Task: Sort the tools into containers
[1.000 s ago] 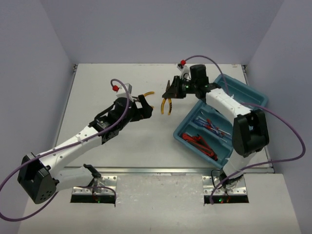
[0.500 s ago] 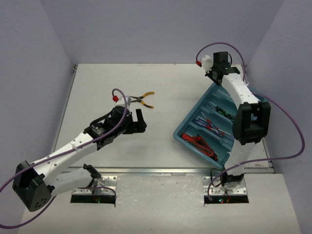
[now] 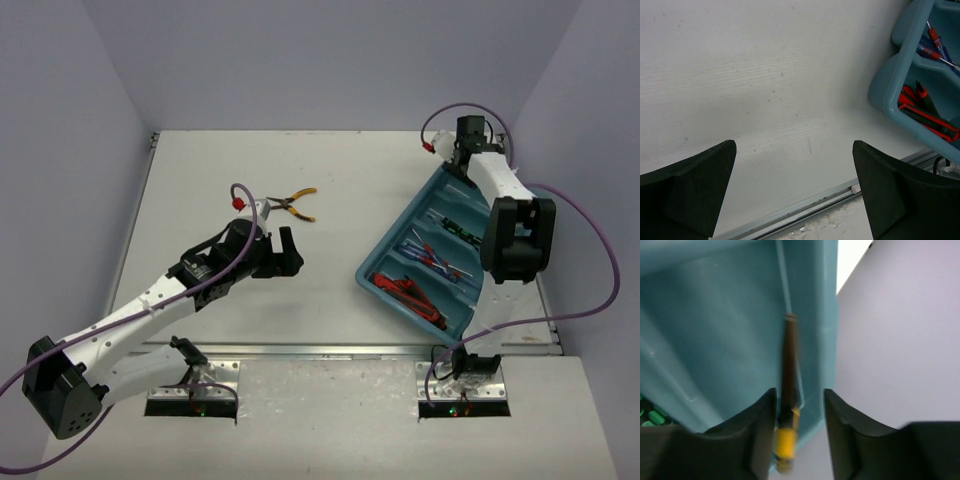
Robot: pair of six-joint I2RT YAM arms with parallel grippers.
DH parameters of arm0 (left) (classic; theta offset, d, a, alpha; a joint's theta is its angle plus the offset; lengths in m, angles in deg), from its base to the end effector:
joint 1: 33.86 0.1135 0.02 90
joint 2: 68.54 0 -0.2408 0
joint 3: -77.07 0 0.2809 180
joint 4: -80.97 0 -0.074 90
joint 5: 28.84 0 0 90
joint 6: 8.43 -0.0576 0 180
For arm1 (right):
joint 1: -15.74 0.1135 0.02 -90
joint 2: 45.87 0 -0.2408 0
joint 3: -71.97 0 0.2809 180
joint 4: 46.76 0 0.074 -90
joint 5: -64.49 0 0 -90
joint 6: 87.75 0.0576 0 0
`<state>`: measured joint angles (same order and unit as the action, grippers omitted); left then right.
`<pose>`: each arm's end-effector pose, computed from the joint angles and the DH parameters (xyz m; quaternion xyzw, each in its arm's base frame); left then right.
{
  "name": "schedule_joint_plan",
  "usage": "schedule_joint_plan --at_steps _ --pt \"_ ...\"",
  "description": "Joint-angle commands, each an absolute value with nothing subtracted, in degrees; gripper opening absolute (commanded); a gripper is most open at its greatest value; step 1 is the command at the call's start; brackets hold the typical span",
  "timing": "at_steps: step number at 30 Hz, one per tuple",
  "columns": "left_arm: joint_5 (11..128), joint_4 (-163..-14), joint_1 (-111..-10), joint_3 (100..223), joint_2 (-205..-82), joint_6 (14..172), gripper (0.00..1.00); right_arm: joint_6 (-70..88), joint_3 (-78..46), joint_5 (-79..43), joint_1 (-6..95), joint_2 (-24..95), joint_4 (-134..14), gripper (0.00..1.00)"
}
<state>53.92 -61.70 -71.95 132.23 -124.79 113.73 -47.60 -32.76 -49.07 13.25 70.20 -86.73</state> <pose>0.2168 -0.1607 0.2269 0.0190 0.8988 -0.2033 0.3878 0.4790 -0.0439 0.1756 -0.3090 0.8731 -0.3159 0.2061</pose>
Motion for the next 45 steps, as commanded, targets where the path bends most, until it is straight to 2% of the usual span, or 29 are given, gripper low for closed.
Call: schedule_joint_plan --at_steps 1,6,7,8,11,15,18,19,21,25,31,38,40,42,45 --pt "53.8 -64.3 -72.4 132.8 -124.2 112.9 1.0 -48.2 -32.9 -51.1 12.7 69.3 -82.3 0.5" --pt "51.5 -63.2 -72.4 134.1 -125.1 113.2 1.0 -43.1 -34.9 -49.2 12.4 67.8 -85.7 0.63" --pt "50.6 -62.9 -72.4 134.5 -125.7 113.6 1.0 -40.6 -36.8 -48.4 12.5 67.4 -87.3 0.7" --pt "49.5 -62.7 -72.4 134.8 -126.6 114.5 1.0 -37.5 -38.2 -47.2 12.7 67.1 -89.3 0.83" --pt "45.6 -62.0 -72.3 136.6 -130.8 118.3 1.0 -29.9 -43.6 -43.6 14.2 64.4 -94.0 0.99" --pt "37.5 -56.5 -72.2 144.9 -142.0 128.6 1.0 -18.1 -49.3 -42.9 21.7 58.8 -101.5 0.99" --pt "34.3 -50.6 -72.1 153.8 -149.8 134.7 1.0 -11.1 -42.4 -42.1 26.4 51.8 -98.4 0.99" --pt "32.7 -47.7 -71.8 158.9 -154.7 136.2 1.0 -3.1 -36.1 -34.4 26.8 49.6 -95.3 0.99" --pt "32.3 -45.0 -70.9 164.2 -162.1 139.3 1.0 2.4 -29.8 -20.2 25.8 44.2 -92.1 0.99" --pt "32.6 -39.1 -69.3 178.6 -173.3 147.1 0.97 14.4 -17.3 -5.7 25.8 38.9 -86.1 0.99" --pt "29.2 -29.3 -66.1 195.3 -190.2 155.6 0.82 23.6 -6.5 8.2 26.0 32.4 -79.6 0.99" --pt "31.5 -33.8 -62.4 198.2 -197.4 156.5 0.7 25.8 0.9 8.6 31.0 26.6 -74.1 0.99" --pt "32.2 -35.0 -61.6 199.1 -199.5 155.4 0.58 25.0 0.1 8.9 32.5 27.0 -74.8 0.99" --pt "34.4 -36.6 -61.0 200.1 -201.5 154.1 0.36 24.8 -0.2 9.5 33.4 27.3 -74.7 0.99" --pt "35.1 -34.7 -60.9 202.3 -203.7 154.6 0.33 25.0 0.2 9.4 33.8 26.7 -73.5 0.99"
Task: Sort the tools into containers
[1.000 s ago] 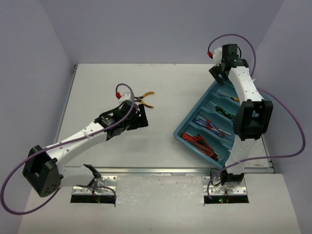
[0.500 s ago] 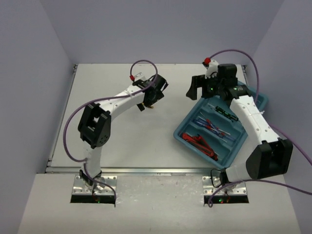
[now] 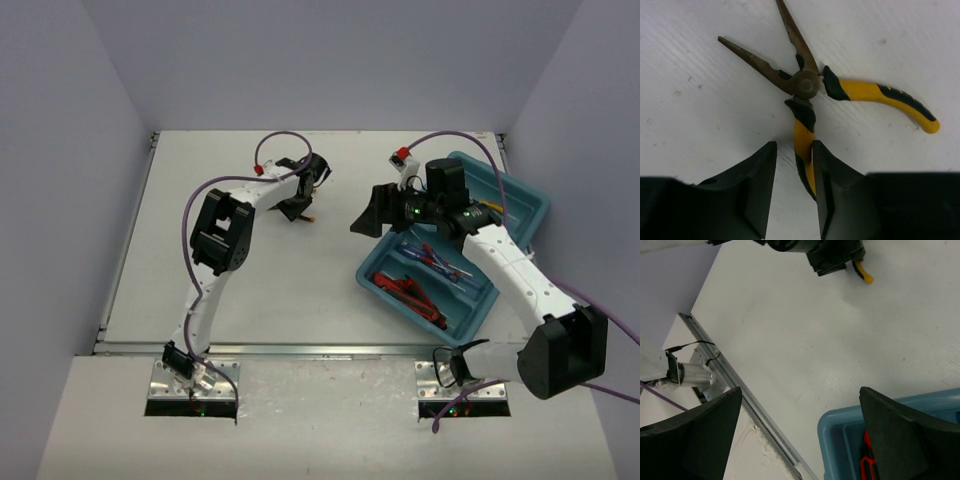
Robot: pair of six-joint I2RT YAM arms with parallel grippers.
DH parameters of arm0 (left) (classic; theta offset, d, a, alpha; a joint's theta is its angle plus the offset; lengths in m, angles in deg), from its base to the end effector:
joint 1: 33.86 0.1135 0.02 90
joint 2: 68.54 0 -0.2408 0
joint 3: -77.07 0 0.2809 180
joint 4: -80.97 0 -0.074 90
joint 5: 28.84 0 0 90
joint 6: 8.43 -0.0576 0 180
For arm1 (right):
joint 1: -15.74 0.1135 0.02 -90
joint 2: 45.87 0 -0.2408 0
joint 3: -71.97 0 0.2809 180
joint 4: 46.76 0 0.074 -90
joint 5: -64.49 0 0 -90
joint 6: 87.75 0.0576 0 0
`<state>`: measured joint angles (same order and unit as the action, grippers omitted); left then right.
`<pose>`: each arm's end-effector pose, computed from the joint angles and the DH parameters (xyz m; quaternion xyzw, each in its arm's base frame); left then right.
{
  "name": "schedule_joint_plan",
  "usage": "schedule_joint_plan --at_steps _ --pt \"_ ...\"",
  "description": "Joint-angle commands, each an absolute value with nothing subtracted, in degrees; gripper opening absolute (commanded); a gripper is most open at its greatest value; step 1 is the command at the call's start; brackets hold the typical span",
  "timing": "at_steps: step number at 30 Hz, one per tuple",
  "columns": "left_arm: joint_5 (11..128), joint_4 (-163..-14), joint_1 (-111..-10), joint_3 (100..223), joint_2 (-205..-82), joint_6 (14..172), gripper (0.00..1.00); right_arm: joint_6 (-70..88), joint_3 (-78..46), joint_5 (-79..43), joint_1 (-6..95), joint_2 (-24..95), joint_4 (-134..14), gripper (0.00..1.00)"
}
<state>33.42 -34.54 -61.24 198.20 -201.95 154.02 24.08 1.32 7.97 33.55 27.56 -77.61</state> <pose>0.4462 -0.2009 0.1070 -0.3951 0.8802 0.0678 0.2542 0.3078 0.1323 0.2631 -0.1064 0.8483 0.3922 0.3394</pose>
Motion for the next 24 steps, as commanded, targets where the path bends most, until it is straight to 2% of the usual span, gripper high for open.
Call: schedule_joint_plan --at_steps 1,5,6,7,9,13,17,19,21,24 --pt "34.7 -34.0 -60.9 202.8 -204.9 154.8 0.33 25.1 0.4 9.6 33.8 26.4 -73.2 0.99" --pt "34.4 -31.9 -60.3 203.4 -207.6 154.9 0.32 25.0 0.9 10.5 33.8 25.8 -72.6 0.98" --pt "34.9 -31.7 -60.0 203.3 -207.9 154.7 0.24 25.0 1.0 10.8 33.9 25.7 -72.5 0.98" --pt "35.5 -31.8 -59.8 202.9 -208.0 154.5 0.11 25.1 1.1 11.0 33.9 25.7 -72.3 0.98" --pt "36.3 -31.8 -59.6 201.1 -207.5 154.0 0.01 24.9 1.4 11.1 33.9 25.6 -72.0 0.98" --pt "36.5 -35.3 -59.7 194.3 -202.8 150.2 0.0 25.5 1.5 12.6 33.9 26.2 -70.4 0.99" --pt "34.2 -43.6 -60.4 183.6 -190.7 144.4 0.0 34.5 1.9 21.8 33.7 27.1 -62.5 0.99" --pt "32.5 -53.0 -60.8 172.4 -180.0 139.6 0.0 37.5 0.7 29.6 33.4 29.2 -57.8 0.99" --pt "31.1 -57.6 -61.1 165.6 -173.4 136.7 0.0 37.9 -0.2 29.9 33.3 30.8 -57.5 0.99" --pt "31.9 -73.6 -62.0 152.2 -160.1 128.4 0.0 35.8 -6.0 23.9 33.4 34.6 -64.6 0.99"
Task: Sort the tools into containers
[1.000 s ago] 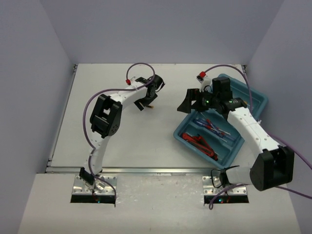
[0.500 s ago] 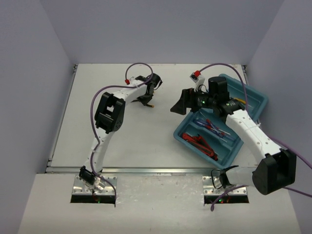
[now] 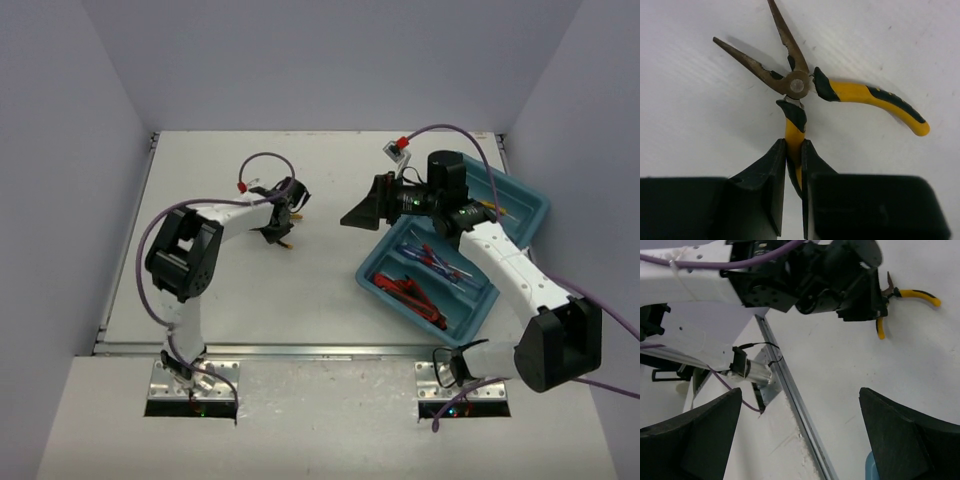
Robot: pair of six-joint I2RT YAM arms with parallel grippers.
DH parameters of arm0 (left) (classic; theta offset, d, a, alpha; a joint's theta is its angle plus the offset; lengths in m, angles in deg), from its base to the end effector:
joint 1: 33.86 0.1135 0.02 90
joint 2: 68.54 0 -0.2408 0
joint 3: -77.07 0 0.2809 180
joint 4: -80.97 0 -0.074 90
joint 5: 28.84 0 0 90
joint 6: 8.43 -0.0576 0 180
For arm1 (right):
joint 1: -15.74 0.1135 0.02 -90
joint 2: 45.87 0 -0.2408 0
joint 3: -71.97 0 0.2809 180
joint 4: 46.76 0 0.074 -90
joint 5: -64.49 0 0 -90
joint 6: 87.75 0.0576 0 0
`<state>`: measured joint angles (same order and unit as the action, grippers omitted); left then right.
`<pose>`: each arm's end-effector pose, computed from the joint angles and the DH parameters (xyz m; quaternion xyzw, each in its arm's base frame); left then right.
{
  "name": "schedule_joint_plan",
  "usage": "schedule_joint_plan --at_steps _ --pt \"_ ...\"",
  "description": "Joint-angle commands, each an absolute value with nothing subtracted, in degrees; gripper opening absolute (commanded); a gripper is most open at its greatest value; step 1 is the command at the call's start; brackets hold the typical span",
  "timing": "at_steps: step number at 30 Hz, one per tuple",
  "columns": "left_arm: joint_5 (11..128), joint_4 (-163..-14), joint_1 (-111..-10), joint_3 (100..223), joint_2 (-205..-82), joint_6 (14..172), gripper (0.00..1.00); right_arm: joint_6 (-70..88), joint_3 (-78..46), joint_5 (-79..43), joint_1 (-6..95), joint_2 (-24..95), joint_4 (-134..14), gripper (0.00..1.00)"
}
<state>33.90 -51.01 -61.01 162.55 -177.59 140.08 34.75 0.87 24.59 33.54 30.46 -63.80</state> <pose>0.3641 -0.1570 0.1100 -0.2956 0.9134 0.0649 0.2722 0.3154 0.1477 0.2798 -0.1378 0.7763 0.5328 0.3075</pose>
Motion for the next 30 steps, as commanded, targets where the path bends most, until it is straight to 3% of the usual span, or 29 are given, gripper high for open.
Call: schedule_joint_plan --at_steps 1,3,6,13,26,28,30 --pt "33.7 -78.0 -62.1 148.8 -156.0 125.7 0.0 34.5 -8.0 21.9 33.5 36.2 -67.3 0.99" --pt "39.9 -91.2 -62.5 137.9 -147.9 120.0 0.0 32.3 -14.5 18.5 34.0 41.4 -72.2 0.99" --pt "44.6 -98.7 -63.8 131.7 -139.7 114.3 0.0 30.1 -21.9 15.8 35.0 46.0 -78.3 0.98" --pt "51.7 -111.5 -66.5 120.9 -130.0 107.1 0.0 29.6 -42.1 13.1 37.3 60.4 -92.6 0.8" --pt "56.9 -121.2 -70.4 118.7 -129.2 103.3 0.0 36.2 -34.3 21.8 44.3 63.4 -84.1 0.72" --pt "57.4 -121.6 -70.9 118.9 -129.6 103.1 0.0 36.9 -34.3 21.3 44.9 63.7 -83.2 0.63" --pt "57.5 -121.9 -71.3 119.0 -129.6 102.8 0.0 37.9 -33.8 21.3 44.9 64.0 -81.5 0.49"
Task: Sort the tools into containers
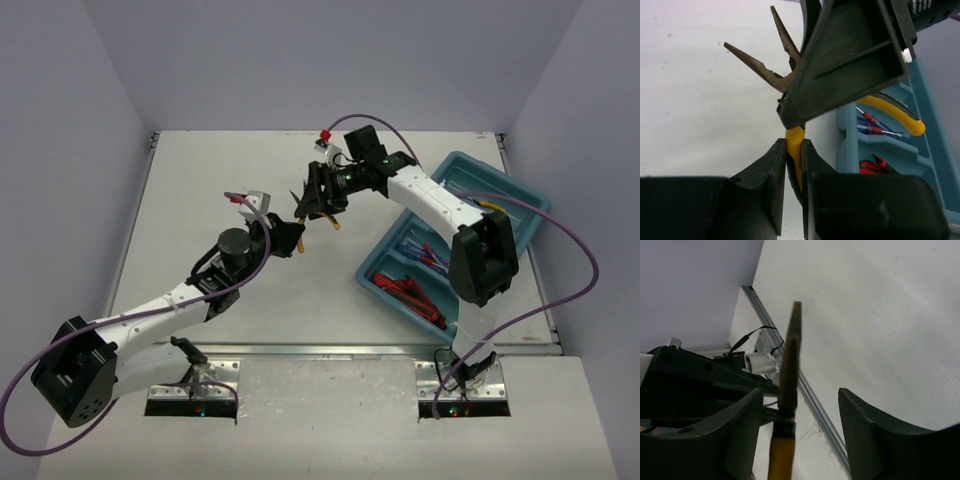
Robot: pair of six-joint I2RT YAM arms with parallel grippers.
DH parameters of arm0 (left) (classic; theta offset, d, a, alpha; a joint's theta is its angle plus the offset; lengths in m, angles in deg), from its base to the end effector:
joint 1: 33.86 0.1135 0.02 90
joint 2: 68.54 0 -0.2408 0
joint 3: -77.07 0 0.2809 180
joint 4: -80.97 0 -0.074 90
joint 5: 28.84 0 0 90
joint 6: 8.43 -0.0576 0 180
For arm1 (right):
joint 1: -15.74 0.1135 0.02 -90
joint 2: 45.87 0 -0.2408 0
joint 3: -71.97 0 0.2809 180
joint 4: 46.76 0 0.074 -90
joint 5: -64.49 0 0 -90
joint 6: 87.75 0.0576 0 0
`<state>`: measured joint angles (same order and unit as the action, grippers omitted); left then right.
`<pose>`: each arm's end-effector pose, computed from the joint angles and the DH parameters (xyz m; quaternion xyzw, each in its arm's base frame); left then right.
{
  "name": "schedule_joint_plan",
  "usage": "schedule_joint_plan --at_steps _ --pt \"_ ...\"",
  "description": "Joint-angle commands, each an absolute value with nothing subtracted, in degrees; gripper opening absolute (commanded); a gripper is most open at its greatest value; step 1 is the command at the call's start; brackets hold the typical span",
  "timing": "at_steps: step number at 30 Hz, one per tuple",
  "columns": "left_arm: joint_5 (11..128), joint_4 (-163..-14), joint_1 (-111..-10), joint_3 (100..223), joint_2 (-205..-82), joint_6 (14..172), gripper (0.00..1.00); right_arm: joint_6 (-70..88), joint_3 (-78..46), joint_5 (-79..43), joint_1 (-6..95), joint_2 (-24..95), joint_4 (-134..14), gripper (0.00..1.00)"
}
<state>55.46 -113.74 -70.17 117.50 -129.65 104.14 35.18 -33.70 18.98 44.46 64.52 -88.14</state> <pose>0.2428 -0.1713 0.2115 0.0557 0.7407 -0.2964 0.6003 0.3872 0.2582 0.2332 -0.1099 0.8631 0.4788 0.1172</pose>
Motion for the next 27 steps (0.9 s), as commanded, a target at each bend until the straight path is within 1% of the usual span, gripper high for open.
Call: schedule_joint_plan --at_steps 1,2,4,5,6,7,8,9,10,11,13,15,18,21,25,27 --pt "57.5 -121.9 -71.4 119.1 -129.5 102.7 0.0 38.4 -33.5 21.6 45.0 64.2 -80.9 0.41" --pt "57.6 -121.9 -71.5 119.2 -129.5 102.5 0.0 39.0 -33.2 22.0 45.0 64.3 -80.5 0.31" --pt "57.7 -121.8 -71.6 119.4 -129.3 102.3 0.0 40.6 -32.1 23.2 45.1 64.4 -77.7 0.04" --pt "57.6 -121.8 -71.6 119.5 -129.3 102.2 0.0 41.2 -31.5 23.9 45.1 64.3 -76.6 0.0" --pt "57.5 -121.4 -71.6 119.7 -129.3 102.1 0.07 41.6 -30.6 24.2 45.1 63.9 -75.3 0.0" --pt "57.3 -120.8 -71.6 120.0 -129.3 102.0 0.18 41.9 -29.5 24.2 45.1 63.4 -73.8 0.0" --pt "56.7 -120.3 -71.6 120.5 -129.4 101.9 0.38 41.8 -28.8 23.9 45.1 62.8 -73.0 0.0" --pt "54.7 -119.0 -71.6 121.1 -129.4 102.6 0.7 40.8 -28.3 22.7 45.0 62.0 -73.2 0.0" --pt "51.8 -116.1 -71.6 122.1 -129.4 103.8 0.99 39.1 -28.0 20.7 44.8 61.0 -74.0 0.0" --pt "49.4 -110.4 -71.6 124.9 -129.7 104.7 1.0 36.8 -28.1 17.7 44.5 60.1 -75.6 0.0" --pt "45.0 -104.2 -71.6 129.0 -130.0 107.7 1.0 31.6 -29.4 11.7 43.2 58.8 -79.2 0.0" --pt "38.8 -91.2 -71.6 133.1 -129.7 113.9 1.0 25.1 -32.3 5.0 40.8 57.8 -84.4 0.0" --pt "35.3 -75.8 -71.6 137.7 -128.5 120.4 1.0 12.8 -35.6 -9.7 34.5 57.3 -93.0 0.0" --pt "41.9 -71.2 -71.7 136.4 -125.8 121.4 1.0 -1.7 -37.2 -25.2 28.7 57.2 -96.7 0.0" --pt "49.0 -66.6 -71.6 135.4 -122.3 121.0 1.0 -19.1 -35.4 -37.5 23.4 57.2 -95.8 0.0" --pt "52.6 -63.3 -71.6 135.7 -119.8 118.4 1.0 -25.8 -34.8 -41.8 20.4 57.8 -94.3 0.0"
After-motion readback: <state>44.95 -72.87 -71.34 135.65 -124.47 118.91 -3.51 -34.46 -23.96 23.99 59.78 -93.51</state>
